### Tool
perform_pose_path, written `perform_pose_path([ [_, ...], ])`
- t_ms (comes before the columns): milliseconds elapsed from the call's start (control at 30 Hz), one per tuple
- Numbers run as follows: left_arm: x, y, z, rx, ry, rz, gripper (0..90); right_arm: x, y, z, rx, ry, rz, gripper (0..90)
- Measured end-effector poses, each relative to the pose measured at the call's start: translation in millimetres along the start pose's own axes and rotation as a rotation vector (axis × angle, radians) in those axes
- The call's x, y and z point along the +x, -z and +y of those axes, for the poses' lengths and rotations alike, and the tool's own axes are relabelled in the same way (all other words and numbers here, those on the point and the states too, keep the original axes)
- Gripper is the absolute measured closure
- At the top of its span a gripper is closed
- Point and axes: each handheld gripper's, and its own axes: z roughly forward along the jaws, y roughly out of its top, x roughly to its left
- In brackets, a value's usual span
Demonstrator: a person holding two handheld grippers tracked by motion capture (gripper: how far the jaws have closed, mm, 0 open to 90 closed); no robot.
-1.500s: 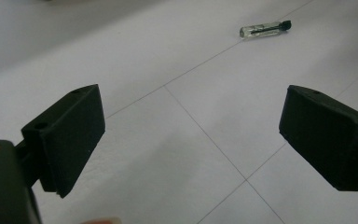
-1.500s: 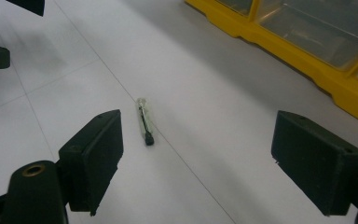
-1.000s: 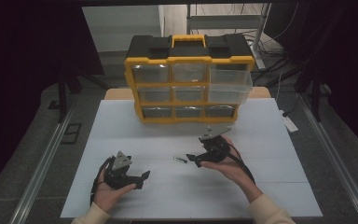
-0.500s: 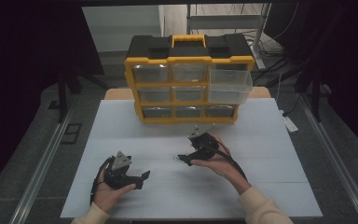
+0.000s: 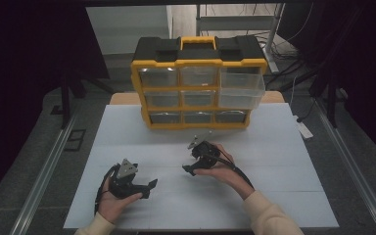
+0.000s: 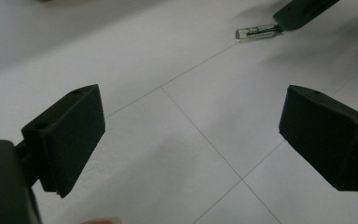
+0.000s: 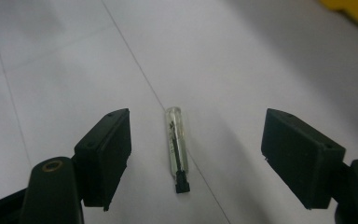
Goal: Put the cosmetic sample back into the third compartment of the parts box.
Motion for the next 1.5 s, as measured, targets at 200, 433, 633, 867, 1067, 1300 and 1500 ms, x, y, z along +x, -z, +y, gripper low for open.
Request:
perform_pose_path([
  [200,0.0,0.2,-0.3,0.001,0.0,0.001,7.4,1.9,-12.4,0.6,0.044,0.021,0.006,29.5],
  [433,0.4,0.2,-0.6,0.002,0.0,0.003,7.4,4.8,-17.8,-0.1,0.076,0.042,0.019,39.8],
  [633,0.0,0.2,-0.8,0.005,-0.002,0.004,7.4,7.1,-15.0,0.8,0.085,0.07,0.042,60.3],
  [867,0.4,-0.3,-1.1,0.007,-0.001,0.006,7.4,7.5,-14.3,1.4,0.09,0.083,0.067,81.0],
  [1067,0.5,-0.4,-1.3,0.008,-0.001,0.007,7.4,9.7,-13.6,1.7,0.093,0.094,0.06,81.6],
  [1300,1.1,-0.2,-1.5,0.005,0.001,0.007,7.4,7.9,2.0,3.0,0.034,0.083,0.064,81.6],
  [1500,0.9,-0.2,-1.4,0.006,0.002,0.009,7.4,8.4,26.1,-2.2,-0.026,0.054,0.067,81.7],
])
